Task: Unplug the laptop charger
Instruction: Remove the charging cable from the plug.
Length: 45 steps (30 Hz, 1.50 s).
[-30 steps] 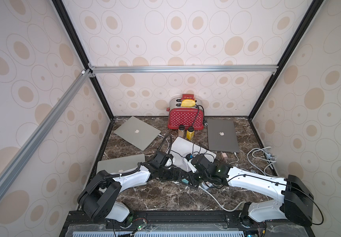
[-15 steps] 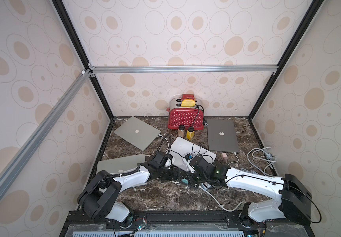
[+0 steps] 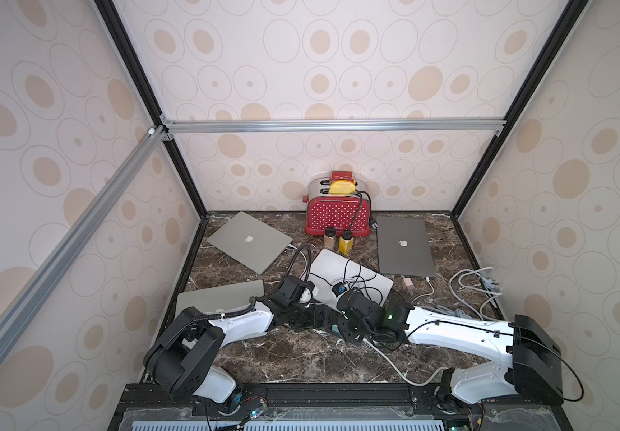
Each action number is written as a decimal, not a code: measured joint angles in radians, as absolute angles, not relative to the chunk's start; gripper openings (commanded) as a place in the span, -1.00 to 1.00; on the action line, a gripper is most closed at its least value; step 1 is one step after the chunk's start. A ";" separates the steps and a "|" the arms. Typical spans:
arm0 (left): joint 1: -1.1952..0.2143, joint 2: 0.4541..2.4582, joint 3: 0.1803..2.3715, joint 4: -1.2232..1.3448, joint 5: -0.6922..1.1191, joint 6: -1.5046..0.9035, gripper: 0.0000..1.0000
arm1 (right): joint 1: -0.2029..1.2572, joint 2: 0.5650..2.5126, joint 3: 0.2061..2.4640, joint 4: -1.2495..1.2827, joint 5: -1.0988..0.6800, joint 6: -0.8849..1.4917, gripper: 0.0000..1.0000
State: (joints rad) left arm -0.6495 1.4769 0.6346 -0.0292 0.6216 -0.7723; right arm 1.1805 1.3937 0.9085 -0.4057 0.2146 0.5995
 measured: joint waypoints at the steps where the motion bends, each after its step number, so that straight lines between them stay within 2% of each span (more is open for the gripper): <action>1: -0.649 1.482 0.635 -0.022 0.627 -0.772 0.87 | 1.185 1.395 0.909 -0.406 0.227 0.593 -1.00; 12: -0.640 1.539 0.656 0.016 0.661 -0.772 0.85 | 1.193 1.401 0.908 -0.389 0.307 0.562 -1.00; 30: -0.633 1.557 0.661 0.015 0.673 -0.773 0.84 | 1.171 1.365 0.849 -0.303 0.286 0.590 -1.00; 45: -0.625 1.577 0.666 0.023 0.691 -0.773 0.92 | 1.165 1.341 0.808 -0.247 0.284 0.606 -1.00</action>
